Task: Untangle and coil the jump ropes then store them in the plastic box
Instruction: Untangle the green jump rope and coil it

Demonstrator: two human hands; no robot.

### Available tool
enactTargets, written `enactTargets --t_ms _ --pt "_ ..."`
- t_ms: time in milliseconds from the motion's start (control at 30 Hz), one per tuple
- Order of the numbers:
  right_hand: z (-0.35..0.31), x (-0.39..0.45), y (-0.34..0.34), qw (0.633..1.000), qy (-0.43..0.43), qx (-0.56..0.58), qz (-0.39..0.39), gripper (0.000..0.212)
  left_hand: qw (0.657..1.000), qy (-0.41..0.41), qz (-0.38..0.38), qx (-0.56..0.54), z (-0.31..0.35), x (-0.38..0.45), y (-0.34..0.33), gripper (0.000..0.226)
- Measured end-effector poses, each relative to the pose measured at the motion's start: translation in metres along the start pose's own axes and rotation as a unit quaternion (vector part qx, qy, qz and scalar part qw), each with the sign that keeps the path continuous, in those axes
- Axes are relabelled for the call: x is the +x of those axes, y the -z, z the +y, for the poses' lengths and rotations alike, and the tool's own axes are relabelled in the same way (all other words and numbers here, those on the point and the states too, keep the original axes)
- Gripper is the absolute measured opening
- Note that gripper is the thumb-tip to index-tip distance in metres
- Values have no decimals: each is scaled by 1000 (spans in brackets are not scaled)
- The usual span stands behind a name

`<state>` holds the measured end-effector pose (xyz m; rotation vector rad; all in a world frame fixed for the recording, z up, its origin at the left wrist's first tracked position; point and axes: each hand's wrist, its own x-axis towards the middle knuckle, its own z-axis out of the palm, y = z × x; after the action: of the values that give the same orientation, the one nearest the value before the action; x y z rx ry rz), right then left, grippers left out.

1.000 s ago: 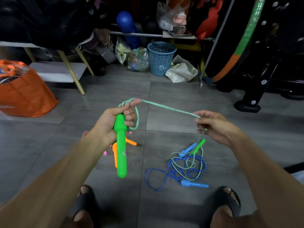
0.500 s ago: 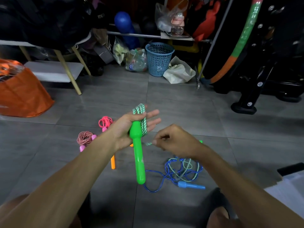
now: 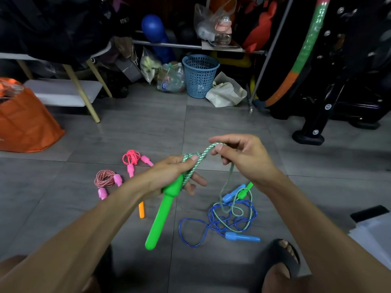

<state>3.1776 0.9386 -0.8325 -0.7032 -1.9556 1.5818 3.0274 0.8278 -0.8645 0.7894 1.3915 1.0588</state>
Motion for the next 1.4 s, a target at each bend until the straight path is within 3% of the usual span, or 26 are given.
enactTargets --t_ms 133,233,300,367,433,500,533,633,667,733,833,900,1000,1067,1133,1233,1400 --pt "8 8 -2 999 11 -20 34 12 993 -5 -101 -56 2 -11 -8 35" --pt "19 15 -1 997 2 -48 63 5 987 -34 -121 -103 4 -16 -5 39" --pt "27 18 3 997 -28 -55 42 6 974 -60 -123 -182 5 -16 3 47" --pt "37 20 12 993 -83 -86 -18 8 953 -93 -92 -272 6 -15 12 54" --pt "52 21 21 968 -145 -181 -92 19 925 -117 -22 -362 9 -12 22 48" --pt "61 21 24 947 -181 -246 -101 24 900 -126 45 -415 11 -10 32 44" --pt "63 22 25 954 -185 -223 -74 22 894 -128 67 -425 12 -10 36 45" --pt "46 23 26 990 -135 15 35 12 887 -123 93 -436 10 -8 42 46" --pt "39 24 26 991 -113 40 56 10 888 -120 97 -432 10 -7 41 45" --pt "34 23 27 992 -90 -74 53 11 897 -124 94 -414 9 -6 39 43" --pt "36 14 12 945 -88 -304 -83 22 912 -149 79 -373 9 -6 33 44" --pt "30 7 -5 929 -85 -310 -184 18 926 -155 74 -337 7 -4 28 42" --pt "16 -1 -26 948 -92 -195 -235 11 968 -154 91 -174 1 -1 17 29" --pt "8 -5 -28 966 -103 -64 -229 9 984 -140 107 7 -3 0 10 20" --pt "5 -6 -22 971 -107 16 -215 25 978 -123 115 120 -7 0 8 20" --pt "6 -2 -8 984 -84 30 -155 33 987 -80 83 114 -12 2 11 6" --pt "13 5 8 998 -38 -30 -45 15 995 -65 45 53 -9 2 7 28"
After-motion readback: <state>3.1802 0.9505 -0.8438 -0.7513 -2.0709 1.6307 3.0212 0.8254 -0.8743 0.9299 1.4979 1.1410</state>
